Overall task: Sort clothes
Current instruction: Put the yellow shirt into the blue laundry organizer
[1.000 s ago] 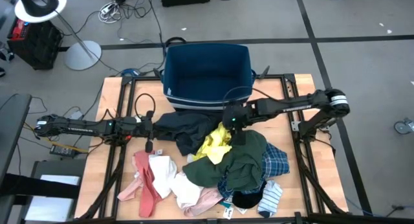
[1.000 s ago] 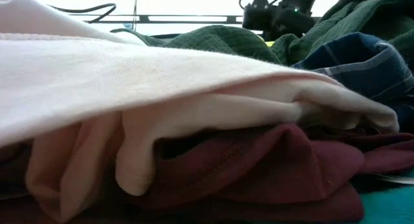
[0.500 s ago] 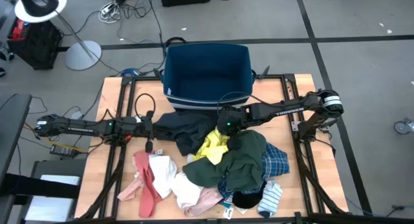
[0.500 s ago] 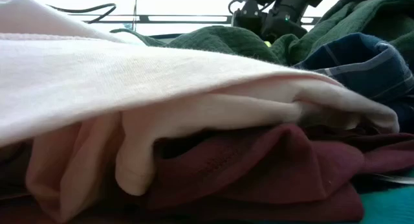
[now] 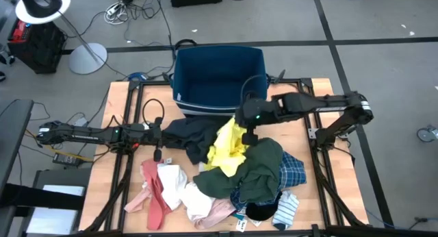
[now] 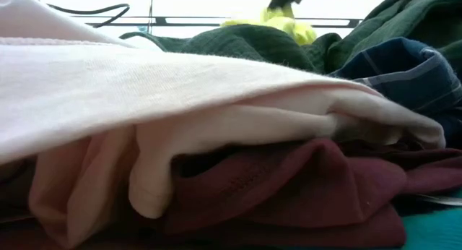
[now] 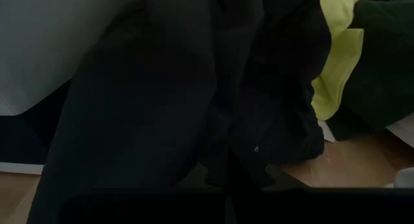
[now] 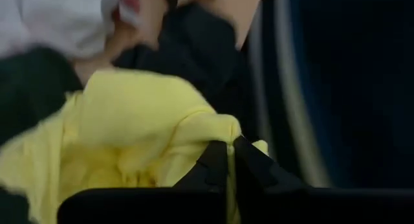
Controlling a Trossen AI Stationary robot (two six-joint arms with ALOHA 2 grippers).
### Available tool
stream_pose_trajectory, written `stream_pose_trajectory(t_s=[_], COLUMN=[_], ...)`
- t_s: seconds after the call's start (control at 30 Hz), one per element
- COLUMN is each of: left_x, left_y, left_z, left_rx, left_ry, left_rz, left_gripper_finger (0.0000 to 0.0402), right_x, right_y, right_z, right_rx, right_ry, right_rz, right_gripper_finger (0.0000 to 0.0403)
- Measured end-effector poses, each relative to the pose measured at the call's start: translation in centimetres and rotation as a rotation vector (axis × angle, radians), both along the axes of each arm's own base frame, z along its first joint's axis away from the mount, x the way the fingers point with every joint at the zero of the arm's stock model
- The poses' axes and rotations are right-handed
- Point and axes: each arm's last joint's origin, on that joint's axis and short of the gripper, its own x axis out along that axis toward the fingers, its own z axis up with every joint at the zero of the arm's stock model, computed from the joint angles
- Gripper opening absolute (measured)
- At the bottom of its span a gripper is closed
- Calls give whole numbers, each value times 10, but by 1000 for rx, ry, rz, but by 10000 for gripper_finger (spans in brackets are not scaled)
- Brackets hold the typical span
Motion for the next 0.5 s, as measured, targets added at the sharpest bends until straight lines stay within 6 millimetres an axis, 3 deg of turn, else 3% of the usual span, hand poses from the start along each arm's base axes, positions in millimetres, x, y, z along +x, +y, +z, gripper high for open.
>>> stream_pose_trajectory(t_s=[0.23, 0.5], left_x=[0, 0], left_y=[0, 0], left_z=[0, 0], left_rx=[0, 0], left_ry=[0, -1], left_rz=[0, 0], left_gripper_finger=[11, 11], right_x=[-11, -25], right_y=[-2, -20], right_z=[64, 133], right_rx=[-68, -166], right_ry=[-187, -517], right_rz=[-26, -76], right_gripper_finger=[5, 5])
